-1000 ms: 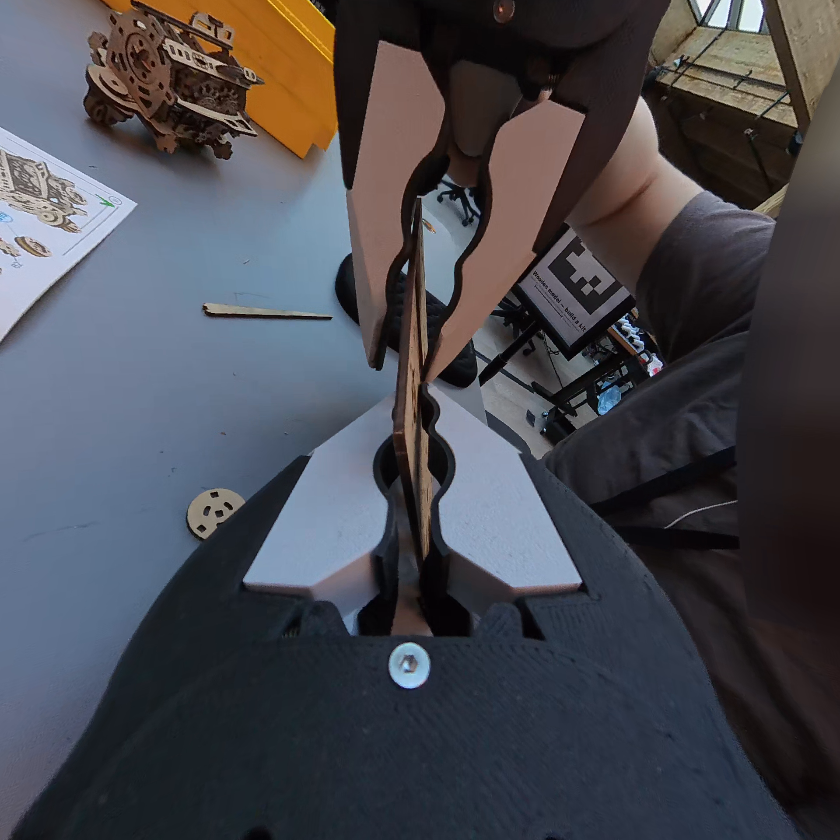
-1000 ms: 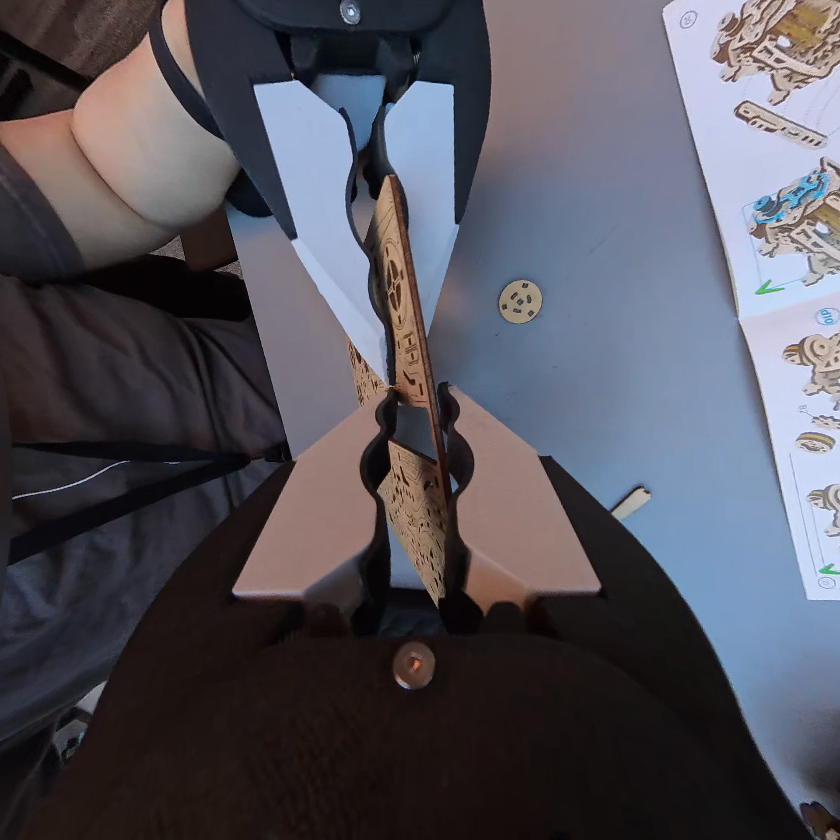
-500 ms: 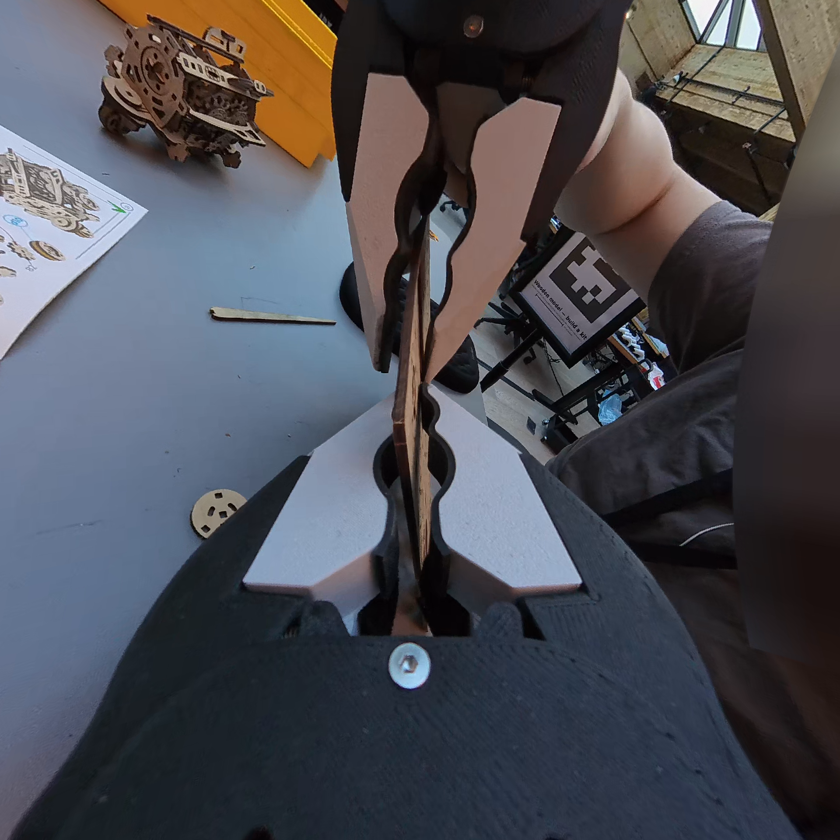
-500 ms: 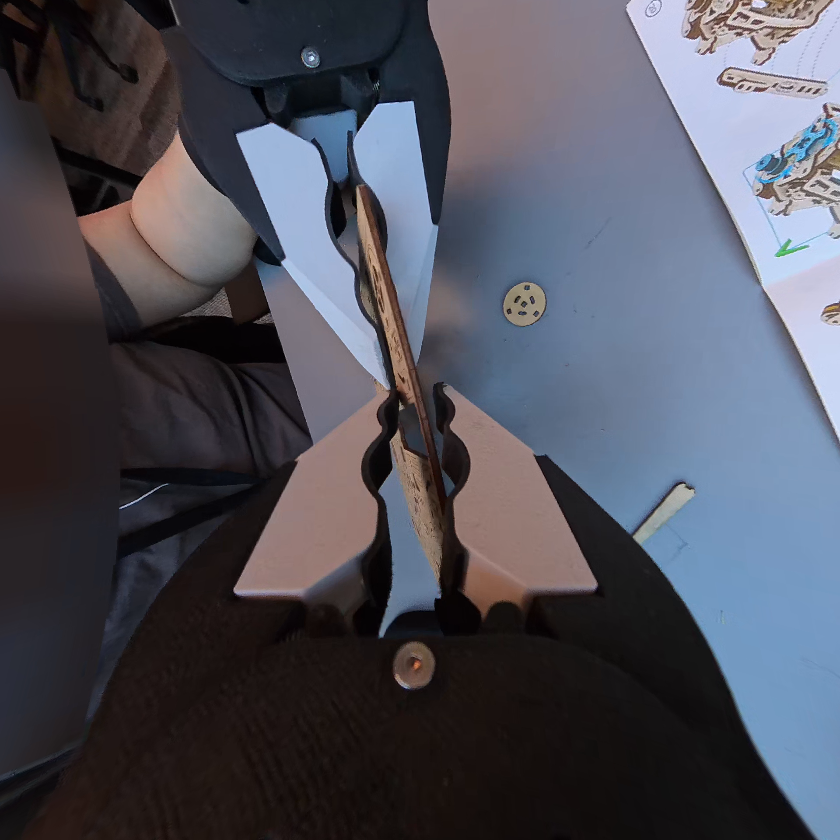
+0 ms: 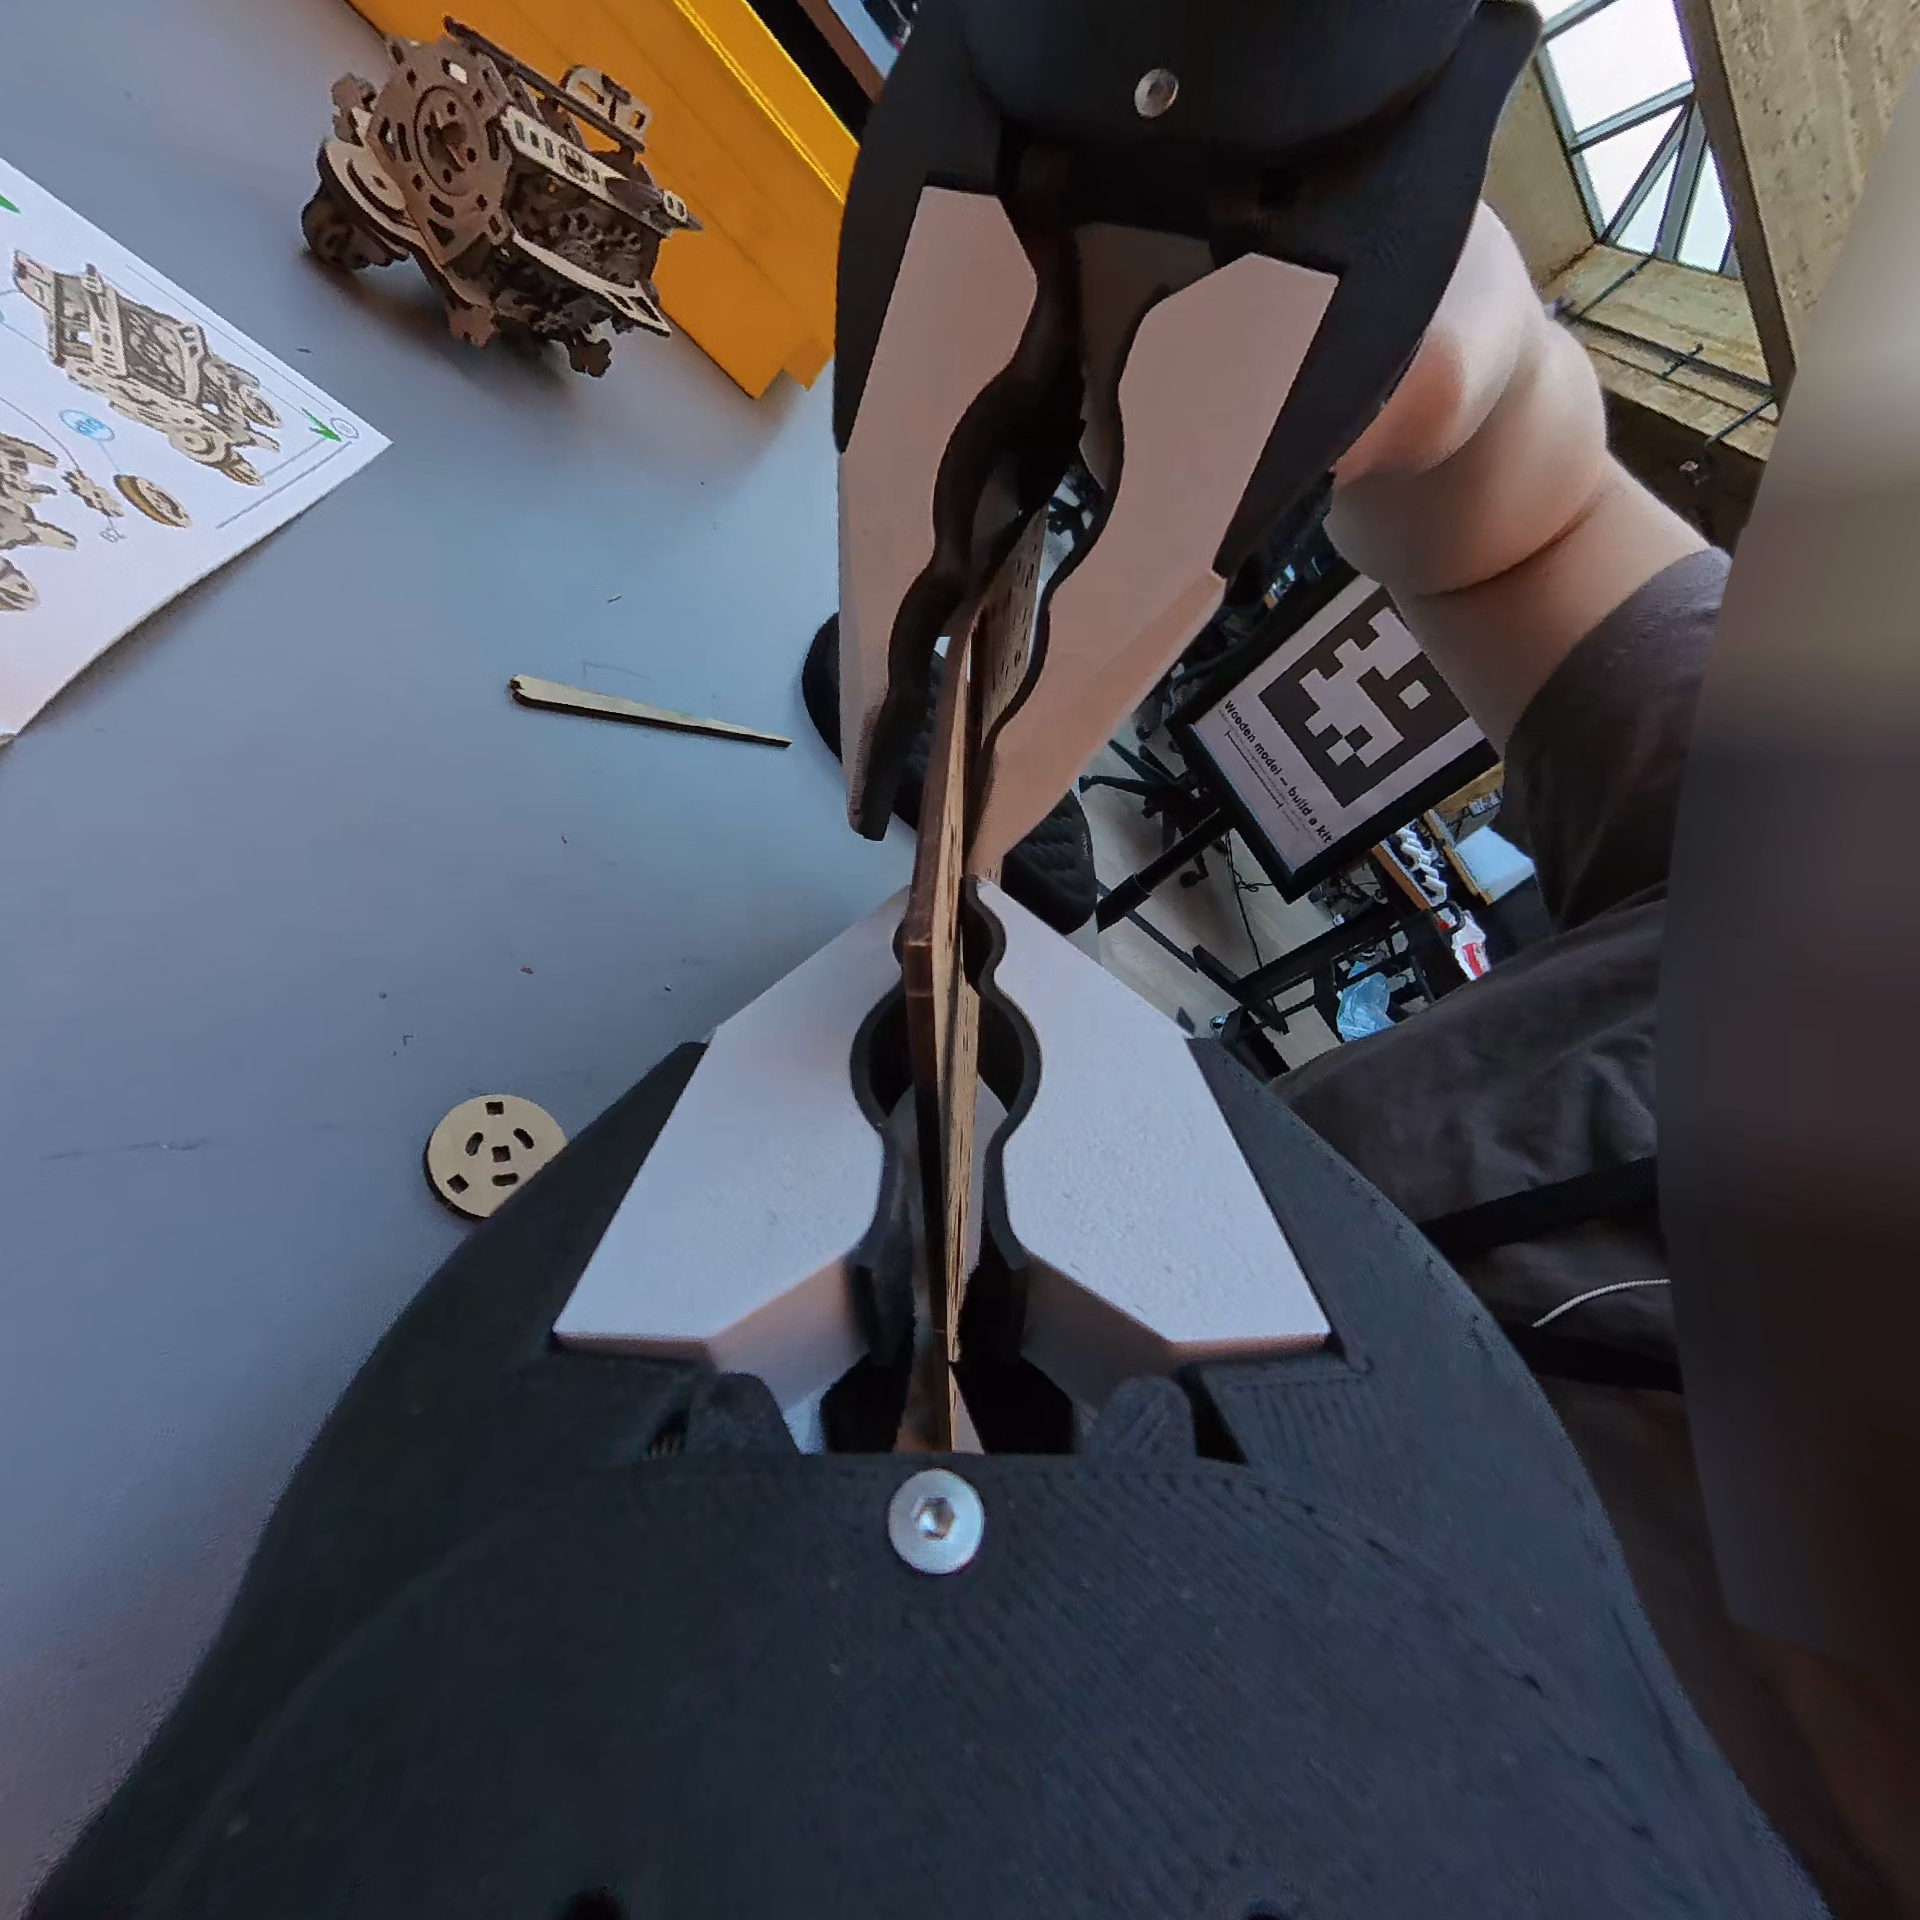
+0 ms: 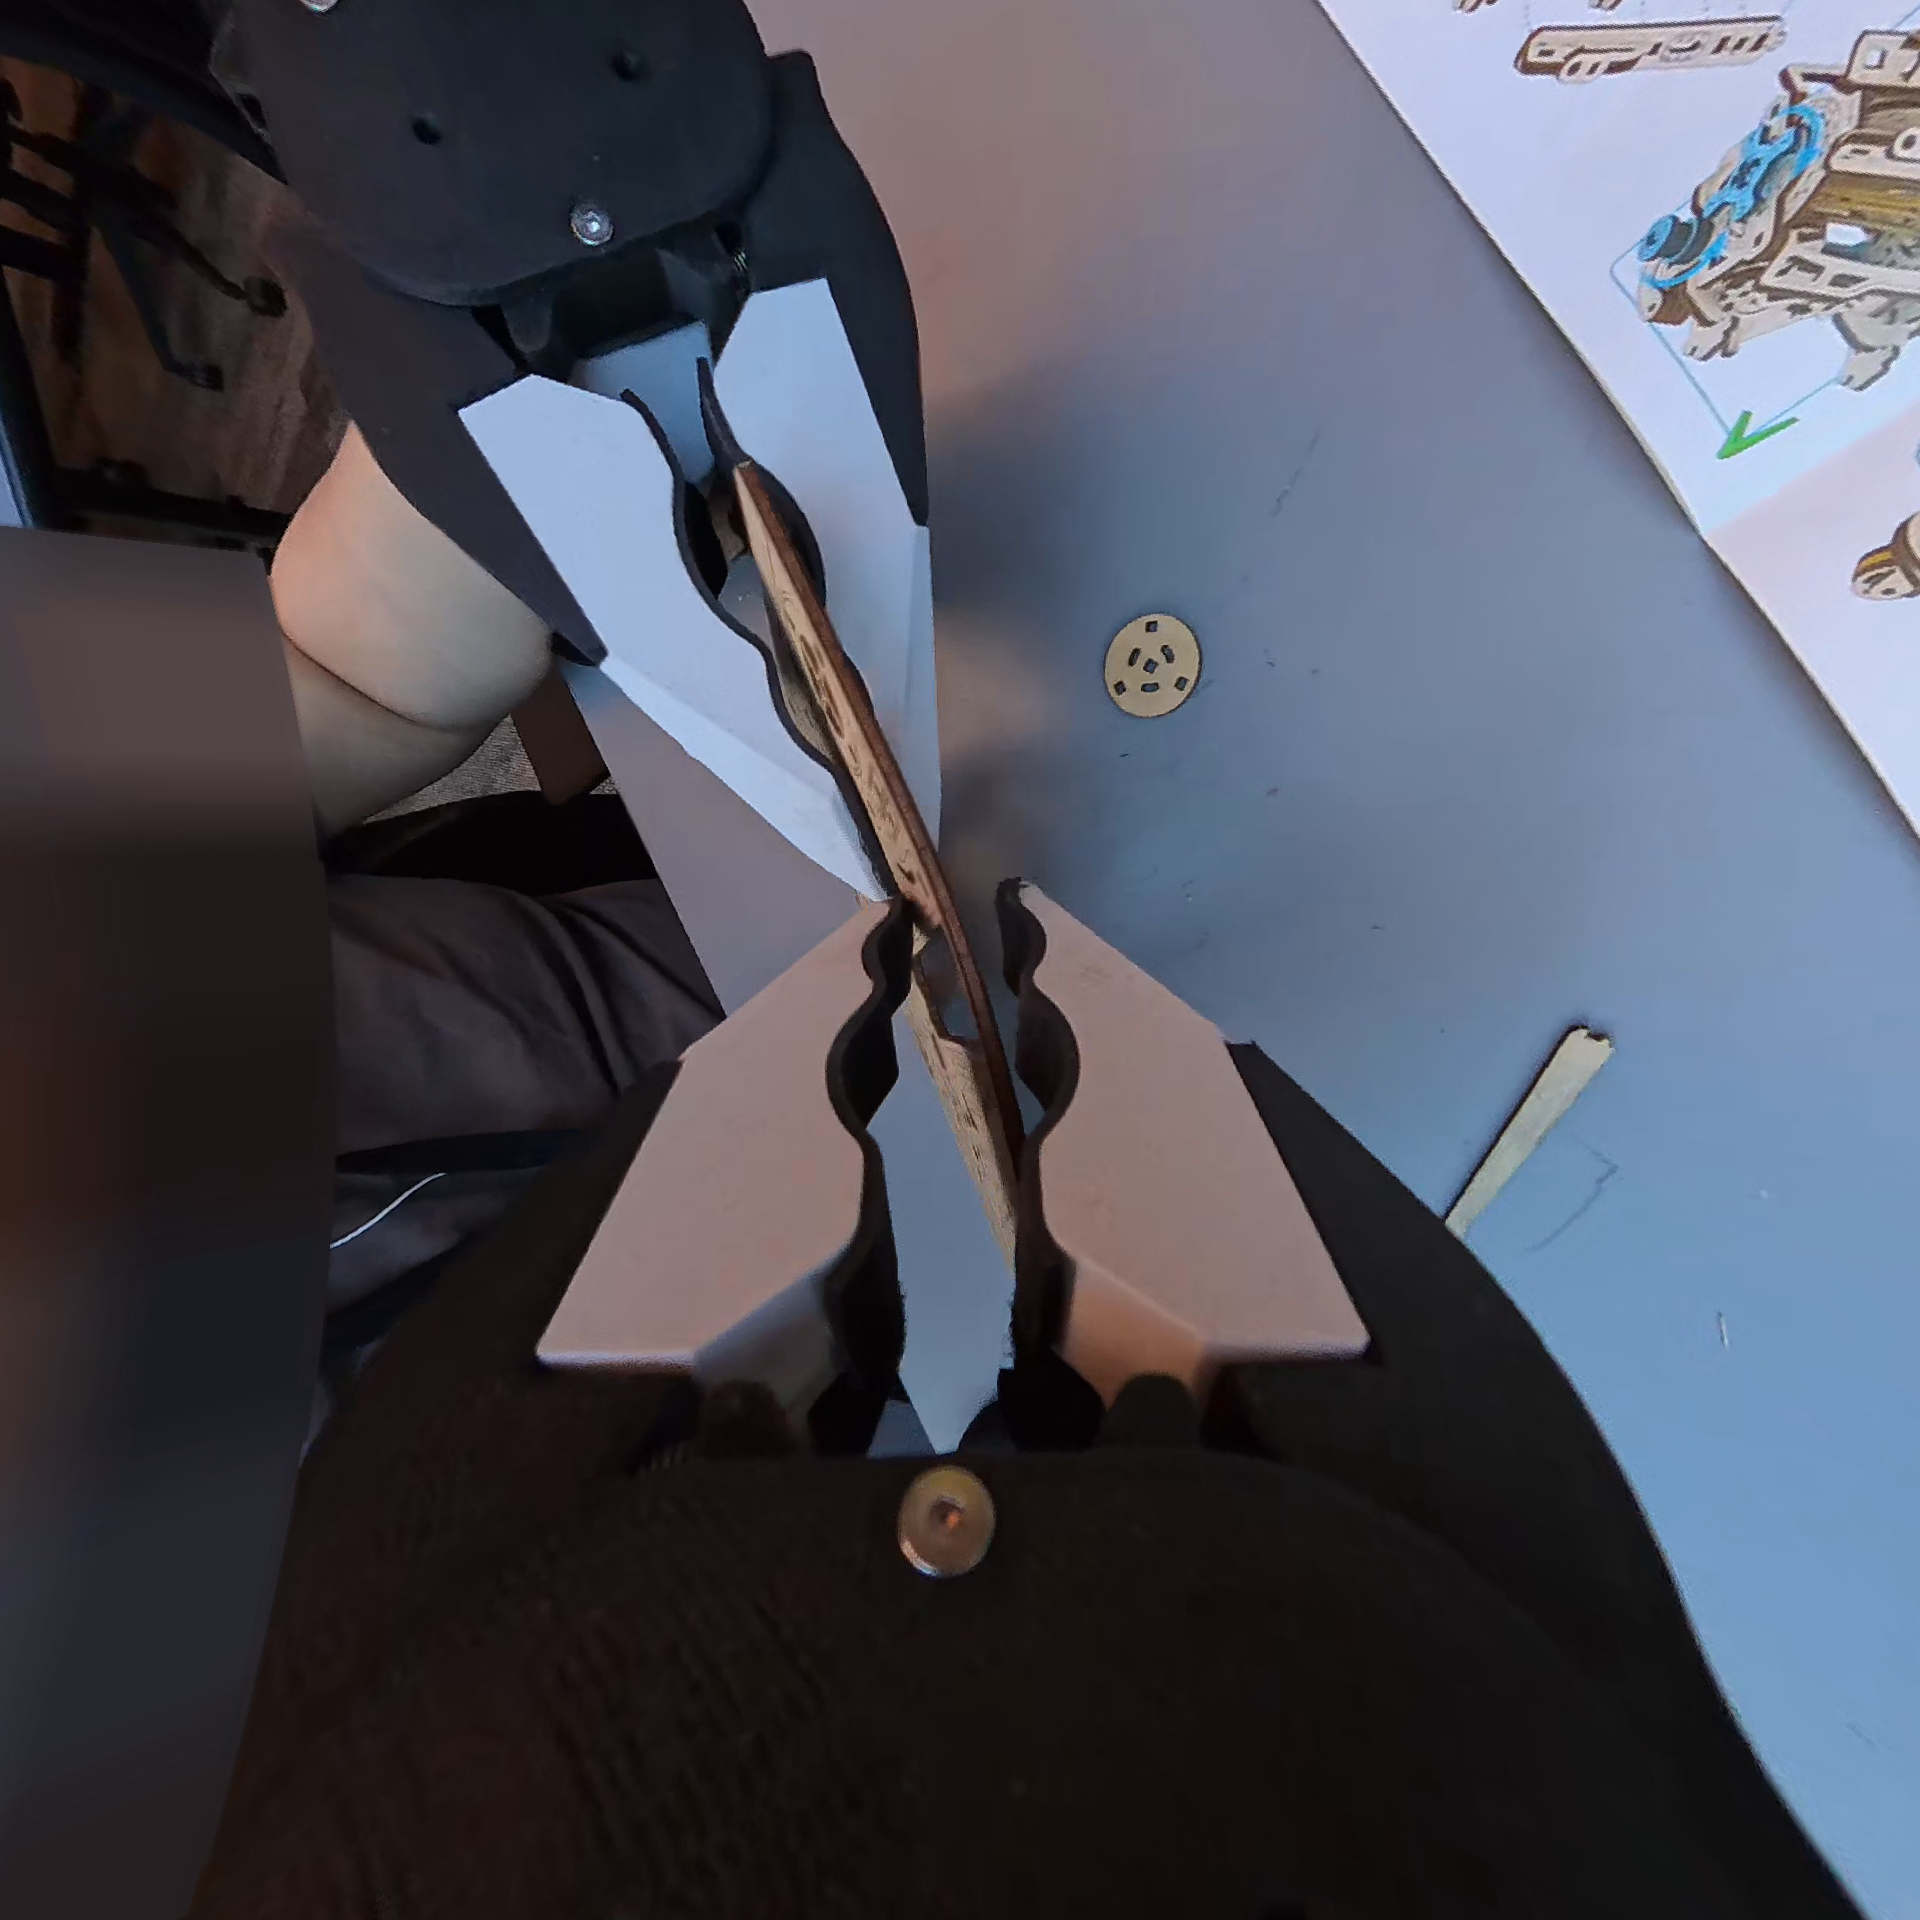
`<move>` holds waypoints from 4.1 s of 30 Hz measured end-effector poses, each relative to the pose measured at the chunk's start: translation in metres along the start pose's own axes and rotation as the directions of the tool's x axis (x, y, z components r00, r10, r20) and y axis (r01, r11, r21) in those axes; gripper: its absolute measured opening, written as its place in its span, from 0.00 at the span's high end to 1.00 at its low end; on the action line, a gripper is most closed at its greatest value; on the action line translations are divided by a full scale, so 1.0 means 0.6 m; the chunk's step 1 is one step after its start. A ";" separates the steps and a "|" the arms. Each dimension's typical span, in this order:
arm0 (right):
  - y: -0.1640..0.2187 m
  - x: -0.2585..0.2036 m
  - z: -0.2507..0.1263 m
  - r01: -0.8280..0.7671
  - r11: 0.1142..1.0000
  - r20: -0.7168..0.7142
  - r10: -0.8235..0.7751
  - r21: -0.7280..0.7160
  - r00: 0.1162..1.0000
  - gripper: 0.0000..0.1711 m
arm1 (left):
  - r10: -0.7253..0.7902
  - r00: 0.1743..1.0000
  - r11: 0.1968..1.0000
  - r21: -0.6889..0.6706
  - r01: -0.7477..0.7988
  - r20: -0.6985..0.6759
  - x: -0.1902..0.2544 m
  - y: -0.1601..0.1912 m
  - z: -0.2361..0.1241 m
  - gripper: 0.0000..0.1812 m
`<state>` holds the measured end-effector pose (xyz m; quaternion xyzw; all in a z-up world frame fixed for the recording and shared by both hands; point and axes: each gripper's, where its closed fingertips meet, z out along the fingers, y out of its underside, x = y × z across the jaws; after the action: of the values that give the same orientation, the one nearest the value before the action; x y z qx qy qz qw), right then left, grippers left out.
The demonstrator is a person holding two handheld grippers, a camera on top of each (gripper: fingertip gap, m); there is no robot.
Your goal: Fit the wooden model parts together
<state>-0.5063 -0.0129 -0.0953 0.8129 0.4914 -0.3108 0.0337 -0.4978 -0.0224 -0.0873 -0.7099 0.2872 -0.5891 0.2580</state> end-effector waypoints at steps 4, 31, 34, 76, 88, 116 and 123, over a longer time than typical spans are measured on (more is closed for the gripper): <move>-0.001 0.001 -0.006 0.104 0.995 -0.025 -0.104 0.002 0.994 0.88 | 0.009 1.000 1.000 0.017 -0.009 -0.012 0.002 -0.005 -0.001 1.00; -0.007 -0.025 -0.057 0.179 0.571 -0.308 0.136 0.801 0.942 0.93 | 0.106 0.988 0.966 0.224 -0.128 0.108 0.025 -0.045 -0.001 1.00; -0.006 -0.022 -0.060 0.139 0.509 -0.248 0.152 0.850 0.957 0.97 | 0.109 0.988 0.960 0.245 -0.133 0.108 0.028 -0.043 0.000 0.99; 0.011 -0.013 -0.052 0.139 0.437 -0.219 0.137 0.889 0.966 0.98 | 0.133 0.984 0.962 0.225 -0.157 0.116 0.021 -0.026 0.020 1.00; 0.005 -0.012 -0.058 0.164 0.422 -0.259 0.179 0.892 0.949 0.97 | 0.235 0.927 0.917 0.249 -0.312 0.293 0.020 -0.033 0.017 1.00; 0.014 -0.032 -0.067 0.167 0.492 -0.231 0.071 0.855 0.970 0.97 | 0.246 0.951 0.922 0.258 -0.289 0.187 0.043 -0.029 0.022 0.99; 0.014 -0.037 -0.070 0.202 0.457 -0.268 0.084 0.866 0.960 0.97 | 0.257 0.944 0.910 0.278 -0.308 0.206 0.048 -0.031 0.021 1.00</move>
<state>-0.4867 -0.0194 -0.0518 0.7279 0.2856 -0.4066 -0.4726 -0.4792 -0.0293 -0.0564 -0.6582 0.2700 -0.5220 0.4705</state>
